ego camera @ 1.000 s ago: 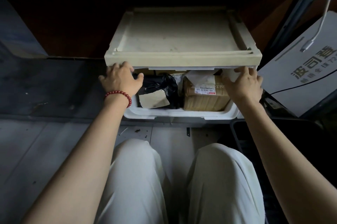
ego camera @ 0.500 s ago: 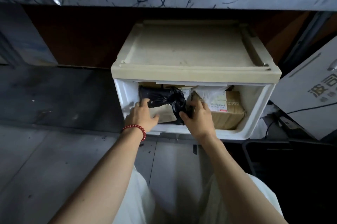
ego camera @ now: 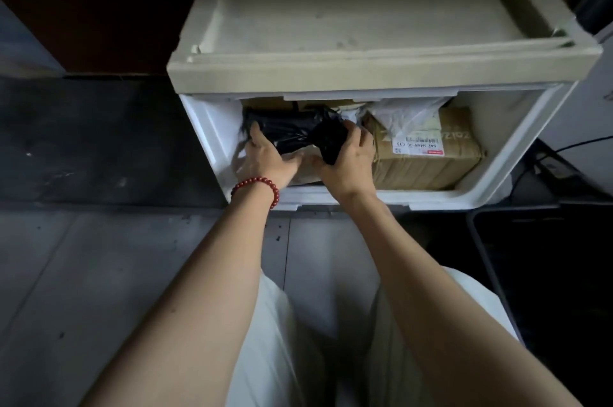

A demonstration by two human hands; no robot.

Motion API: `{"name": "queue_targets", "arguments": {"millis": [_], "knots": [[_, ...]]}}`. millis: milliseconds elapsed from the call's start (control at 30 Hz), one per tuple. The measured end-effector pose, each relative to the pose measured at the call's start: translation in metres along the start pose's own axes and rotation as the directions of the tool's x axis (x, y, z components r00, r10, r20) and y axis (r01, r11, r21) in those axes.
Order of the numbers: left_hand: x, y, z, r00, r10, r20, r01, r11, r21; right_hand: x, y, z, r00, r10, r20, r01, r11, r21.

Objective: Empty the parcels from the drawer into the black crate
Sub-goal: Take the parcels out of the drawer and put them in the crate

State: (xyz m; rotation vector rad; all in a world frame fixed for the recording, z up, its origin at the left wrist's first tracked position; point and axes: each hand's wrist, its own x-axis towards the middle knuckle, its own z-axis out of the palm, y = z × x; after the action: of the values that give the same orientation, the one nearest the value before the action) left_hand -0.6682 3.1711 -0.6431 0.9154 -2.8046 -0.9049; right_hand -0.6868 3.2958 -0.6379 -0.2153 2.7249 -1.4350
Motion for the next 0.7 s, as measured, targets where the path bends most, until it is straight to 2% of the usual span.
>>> {"name": "queue_targets", "arguments": {"millis": [67, 133, 267, 367, 567, 700], "knots": [[0.005, -0.001, 0.004, 1.0, -0.023, 0.017, 0.023, 0.999, -0.029, 0.004, 0.003, 0.001, 1.0, 0.013, 0.029, -0.012, 1.0, -0.016], [0.01, -0.002, 0.006, 0.996, -0.074, 0.048, 0.08, 0.986, -0.144, 0.007, 0.007, 0.002, 0.996, 0.046, 0.077, -0.045, 0.999, -0.021], [0.012, -0.007, 0.005, 0.979, -0.148, 0.144, 0.181, 0.949, -0.257, 0.01, 0.014, 0.001, 0.976, 0.15, 0.156, -0.16, 0.986, 0.048], [0.014, -0.006, 0.0, 0.985, -0.163, 0.062, 0.174, 0.923, -0.344, 0.01, 0.015, 0.001, 0.963, 0.177, 0.205, -0.18, 0.984, -0.001], [0.007, 0.005, -0.011, 0.997, -0.058, -0.047, 0.048, 0.98, -0.195, 0.008, 0.013, -0.004, 0.979, 0.148, 0.141, -0.153, 0.988, 0.024], [-0.002, 0.004, -0.022, 0.994, -0.058, -0.088, 0.029, 0.953, -0.302, 0.003, 0.008, -0.013, 0.991, 0.082, 0.103, -0.089, 0.994, 0.066]]}}
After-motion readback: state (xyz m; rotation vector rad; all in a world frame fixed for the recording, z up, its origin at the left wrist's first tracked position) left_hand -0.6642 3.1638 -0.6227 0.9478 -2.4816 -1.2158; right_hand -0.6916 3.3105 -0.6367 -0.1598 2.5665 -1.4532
